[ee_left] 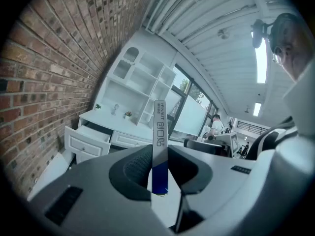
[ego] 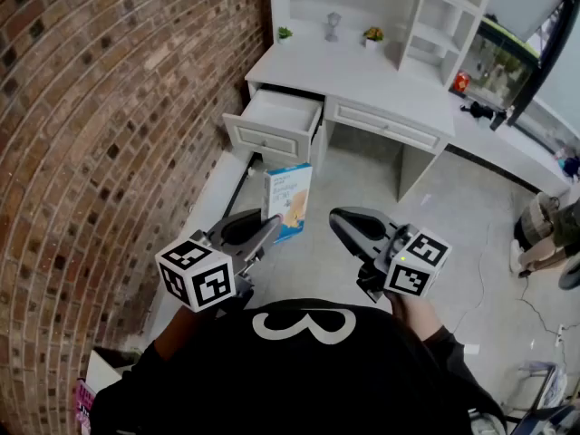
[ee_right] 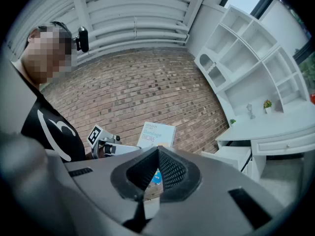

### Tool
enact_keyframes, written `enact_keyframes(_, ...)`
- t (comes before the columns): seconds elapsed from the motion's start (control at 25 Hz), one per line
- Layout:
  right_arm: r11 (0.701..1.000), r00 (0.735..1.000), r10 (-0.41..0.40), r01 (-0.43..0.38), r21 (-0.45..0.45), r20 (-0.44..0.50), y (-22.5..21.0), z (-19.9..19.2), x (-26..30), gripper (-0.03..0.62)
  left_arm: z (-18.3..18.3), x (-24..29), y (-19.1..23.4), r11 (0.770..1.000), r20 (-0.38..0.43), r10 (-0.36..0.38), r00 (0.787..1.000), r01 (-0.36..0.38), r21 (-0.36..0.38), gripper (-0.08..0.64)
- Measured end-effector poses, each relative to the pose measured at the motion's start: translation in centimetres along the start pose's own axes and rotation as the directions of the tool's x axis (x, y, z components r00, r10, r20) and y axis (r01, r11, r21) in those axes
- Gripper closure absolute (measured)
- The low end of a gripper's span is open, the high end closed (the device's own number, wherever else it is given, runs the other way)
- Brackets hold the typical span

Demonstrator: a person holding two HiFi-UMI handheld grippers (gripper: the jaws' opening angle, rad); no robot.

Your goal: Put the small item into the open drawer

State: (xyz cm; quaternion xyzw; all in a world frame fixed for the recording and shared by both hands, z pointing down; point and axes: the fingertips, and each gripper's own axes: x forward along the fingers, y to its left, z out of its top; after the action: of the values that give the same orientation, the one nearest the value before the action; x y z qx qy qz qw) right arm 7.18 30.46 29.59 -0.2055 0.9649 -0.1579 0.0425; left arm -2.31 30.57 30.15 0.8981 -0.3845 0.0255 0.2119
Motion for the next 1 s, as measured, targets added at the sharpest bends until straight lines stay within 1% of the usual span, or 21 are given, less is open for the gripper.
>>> enact_keyframes(0.12, 1.0, 1.0, 0.011, -0.01, 0.003, -0.018, 0.1, -0.5, -0.2, 0.583, -0.7, -0.1, 0.1, 1.0, -0.002, 0.014, 1.0, -0.014, -0.018, 0.466)
enact_keyframes(0.24, 1.0, 0.999, 0.023, -0.023, 0.011, -0.023, 0.2, -0.6, -0.4, 0.583, -0.7, 0.4, -0.1, 1.0, -0.007, 0.016, 1.0, -0.016, -0.018, 0.468)
enact_keyframes(0.36, 0.999, 0.999, 0.036, -0.036, 0.04, -0.005, 0.0, -0.3, -0.6, 0.583, -0.4, 0.8, -0.3, 1.0, -0.006, 0.018, 1.0, -0.018, -0.013, 0.466)
enact_keyframes(0.6, 0.999, 1.0, 0.022, -0.022, 0.037, 0.001, -0.5, -0.4, -0.8, 0.581, -0.9, 0.9, -0.2, 1.0, -0.028, 0.027, 0.999, -0.027, -0.003, 0.466)
enact_keyframes(0.84, 0.998, 1.0, 0.023, -0.022, 0.054, -0.019, -0.9, -1.5, 0.0, 0.581, -1.6, 0.8, 1.0, 0.999, -0.041, 0.044, 0.998, -0.045, -0.03, 0.466)
enact_keyframes(1.0, 0.996, 0.999, 0.02, -0.016, 0.084, -0.04, -2.1, -2.5, 1.0, 0.581, -2.0, 1.4, 2.5, 0.997, -0.051, 0.045, 0.998, -0.048, -0.056, 0.466)
